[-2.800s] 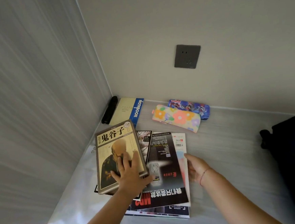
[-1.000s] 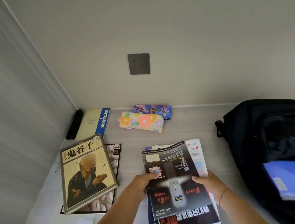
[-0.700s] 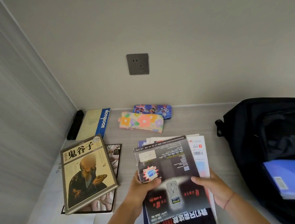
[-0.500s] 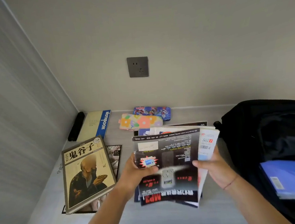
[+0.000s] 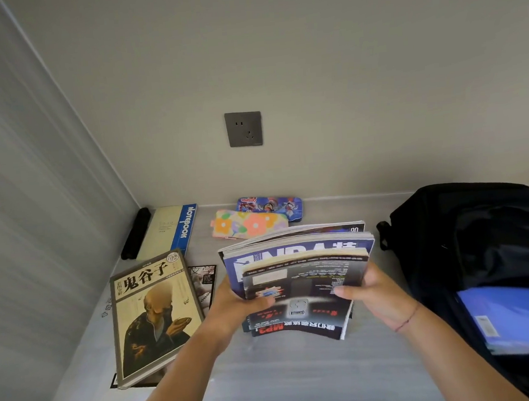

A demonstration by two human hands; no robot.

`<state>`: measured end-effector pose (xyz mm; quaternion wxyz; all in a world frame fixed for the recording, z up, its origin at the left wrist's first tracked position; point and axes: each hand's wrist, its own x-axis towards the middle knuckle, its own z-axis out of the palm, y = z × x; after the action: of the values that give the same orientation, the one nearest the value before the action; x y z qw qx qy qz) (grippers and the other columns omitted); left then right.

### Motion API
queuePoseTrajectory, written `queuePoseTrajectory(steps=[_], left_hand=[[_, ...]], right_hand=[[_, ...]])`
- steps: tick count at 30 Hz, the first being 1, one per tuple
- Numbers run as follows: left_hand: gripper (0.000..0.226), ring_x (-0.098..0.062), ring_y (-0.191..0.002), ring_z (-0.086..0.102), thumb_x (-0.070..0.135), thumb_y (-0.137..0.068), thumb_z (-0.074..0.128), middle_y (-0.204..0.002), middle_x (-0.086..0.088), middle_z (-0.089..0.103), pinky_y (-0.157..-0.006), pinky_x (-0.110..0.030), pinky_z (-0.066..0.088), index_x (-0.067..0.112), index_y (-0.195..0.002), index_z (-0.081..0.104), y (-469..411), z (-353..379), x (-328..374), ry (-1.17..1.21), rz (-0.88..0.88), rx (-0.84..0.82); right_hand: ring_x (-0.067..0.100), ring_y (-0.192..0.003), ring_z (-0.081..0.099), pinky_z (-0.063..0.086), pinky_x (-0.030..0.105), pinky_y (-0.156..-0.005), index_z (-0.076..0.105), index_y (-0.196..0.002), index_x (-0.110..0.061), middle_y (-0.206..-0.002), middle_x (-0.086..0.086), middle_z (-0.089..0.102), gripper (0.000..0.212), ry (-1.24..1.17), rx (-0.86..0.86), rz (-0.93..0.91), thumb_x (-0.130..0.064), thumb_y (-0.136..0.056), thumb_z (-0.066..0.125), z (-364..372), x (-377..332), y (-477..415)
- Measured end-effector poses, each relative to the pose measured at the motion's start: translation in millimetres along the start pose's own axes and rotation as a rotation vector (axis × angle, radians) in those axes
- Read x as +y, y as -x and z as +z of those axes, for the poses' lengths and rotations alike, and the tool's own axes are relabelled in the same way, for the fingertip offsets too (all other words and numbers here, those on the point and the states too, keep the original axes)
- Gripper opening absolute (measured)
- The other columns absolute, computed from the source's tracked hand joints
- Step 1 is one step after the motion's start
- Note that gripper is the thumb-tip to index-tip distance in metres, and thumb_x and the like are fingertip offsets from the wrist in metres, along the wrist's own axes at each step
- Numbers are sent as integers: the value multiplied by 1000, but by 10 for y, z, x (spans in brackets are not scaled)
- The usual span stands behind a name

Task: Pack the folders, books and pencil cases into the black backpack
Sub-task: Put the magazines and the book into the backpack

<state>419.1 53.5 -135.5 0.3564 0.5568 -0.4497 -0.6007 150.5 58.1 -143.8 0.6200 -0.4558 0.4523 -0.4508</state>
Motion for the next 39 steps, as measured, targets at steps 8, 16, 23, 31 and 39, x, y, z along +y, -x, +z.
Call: queuePoseTrajectory(steps=[8, 16, 23, 31, 39], left_hand=[[54, -19, -91, 72, 1, -59, 85, -98, -3, 76, -64, -23, 56, 23, -103, 62, -78, -20, -120, 44, -49, 13], [51, -16, -83, 71, -1, -60, 85, -93, -2, 74, -62, -26, 55, 21, -100, 62, -169, 68, -196, 30, -80, 97], [54, -21, -88, 72, 3, -61, 85, -95, -3, 75, -75, -40, 59, 21, -104, 60, -19, 129, -300, 28, -62, 138], [51, -24, -96, 70, 8, -65, 84, -102, -6, 74, -88, -49, 55, 19, -108, 61, 12, 110, -315, -37, -87, 57], [48, -21, -90, 71, 17, -65, 84, -98, -4, 74, -83, -44, 57, 21, -105, 59, -49, 191, -292, -56, -103, 138]], right_hand=[[16, -105, 67, 55, 25, -86, 54, -122, -11, -114, 2, 71, 66, 46, -88, 97, 7, -62, 76, -61, 40, 44], [17, -79, 69, 56, 22, -68, 67, -94, -6, -88, 4, 73, 39, 34, 106, 164, 24, -69, 66, 126, 304, 46], [22, -72, 66, 58, 24, -63, 70, -82, -11, -78, 2, 75, 34, 44, 166, 115, 21, -69, 69, 106, 397, 168], [20, -73, 67, 57, 31, -70, 73, -83, -14, -83, 6, 75, 32, 85, 112, 195, 15, -68, 74, 16, 462, 150], [13, -69, 66, 53, 20, -67, 71, -91, -7, -77, -1, 74, 24, 165, 139, 214, 8, -73, 74, 29, 483, 122]])
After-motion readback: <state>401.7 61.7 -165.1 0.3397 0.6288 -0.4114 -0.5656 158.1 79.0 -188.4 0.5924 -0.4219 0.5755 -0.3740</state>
